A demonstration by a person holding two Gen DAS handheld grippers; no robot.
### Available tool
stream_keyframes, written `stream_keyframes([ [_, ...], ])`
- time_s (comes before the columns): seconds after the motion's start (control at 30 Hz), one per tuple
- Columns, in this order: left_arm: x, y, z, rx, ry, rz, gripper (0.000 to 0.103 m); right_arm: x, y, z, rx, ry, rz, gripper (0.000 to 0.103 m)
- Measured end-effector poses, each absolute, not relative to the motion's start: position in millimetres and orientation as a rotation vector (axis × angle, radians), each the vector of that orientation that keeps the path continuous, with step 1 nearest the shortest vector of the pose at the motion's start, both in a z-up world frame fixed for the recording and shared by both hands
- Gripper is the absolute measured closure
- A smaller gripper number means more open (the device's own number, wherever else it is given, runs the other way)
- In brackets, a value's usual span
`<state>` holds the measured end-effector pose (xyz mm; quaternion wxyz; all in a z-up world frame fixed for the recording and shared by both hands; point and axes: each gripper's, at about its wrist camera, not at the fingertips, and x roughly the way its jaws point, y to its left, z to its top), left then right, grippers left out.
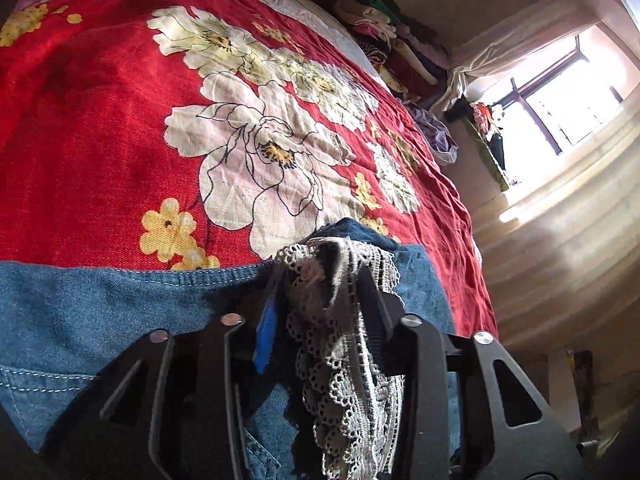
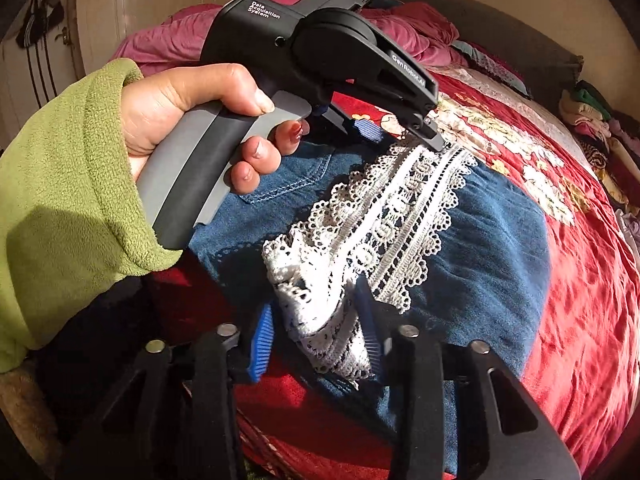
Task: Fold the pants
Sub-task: 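Lift the held lace edge with both tools and fold it over the denim, then open both tools and release the folded denim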
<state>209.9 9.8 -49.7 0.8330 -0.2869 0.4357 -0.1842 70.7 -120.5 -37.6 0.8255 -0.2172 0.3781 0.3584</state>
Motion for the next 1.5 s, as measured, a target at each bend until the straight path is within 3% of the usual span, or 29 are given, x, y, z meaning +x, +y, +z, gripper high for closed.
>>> stream_keyframes([
  [0.07, 208.3, 8.4, -50.2, -0.603, 0.915, -0.375, 0.085, 72.9, -121.9, -35.3, -0.442, 0.811, 0.778, 0.085],
  [0.3, 193.2, 23.7, -13.2, -0.579, 0.798, -0.366, 0.092, 78.1, -129.5, -11.8, -0.298, 0.804, 0.863, 0.086],
  [0.47, 200.2, 30.5, -33.8, -0.563, 0.879, -0.315, 0.092, 74.7, -106.8, -22.8, -0.336, 0.844, 0.89, 0.086],
  [0.73, 196.0, 30.9, -33.7, -0.542, 0.88, -0.307, 0.077, 66.5, -107.7, -25.1, -0.275, 0.876, 0.973, 0.06],
  [0.83, 183.1, 33.2, -23.9, -0.519, 0.846, -0.296, 0.07, 56.0, -121.9, -10.4, -0.268, 0.854, 1.01, 0.06],
  [1.03, 131.4, 32.3, -16.8, -0.483, 0.817, -0.276, 0.068, 61.4, -169.0, 8.4, -0.255, 0.799, 0.869, 0.059],
  [1.27, 62.9, 22.5, -25.0, -0.43, 0.846, -0.261, 0.057, 76.8, -197.7, -3.1, -0.249, 0.806, 0.734, 0.059],
  [1.5, 58.3, -4.0, -27.7, -0.317, 0.881, -0.244, 0.057, 82.5, -192.6, -24.3, -0.316, 0.841, 0.72, 0.059],
])
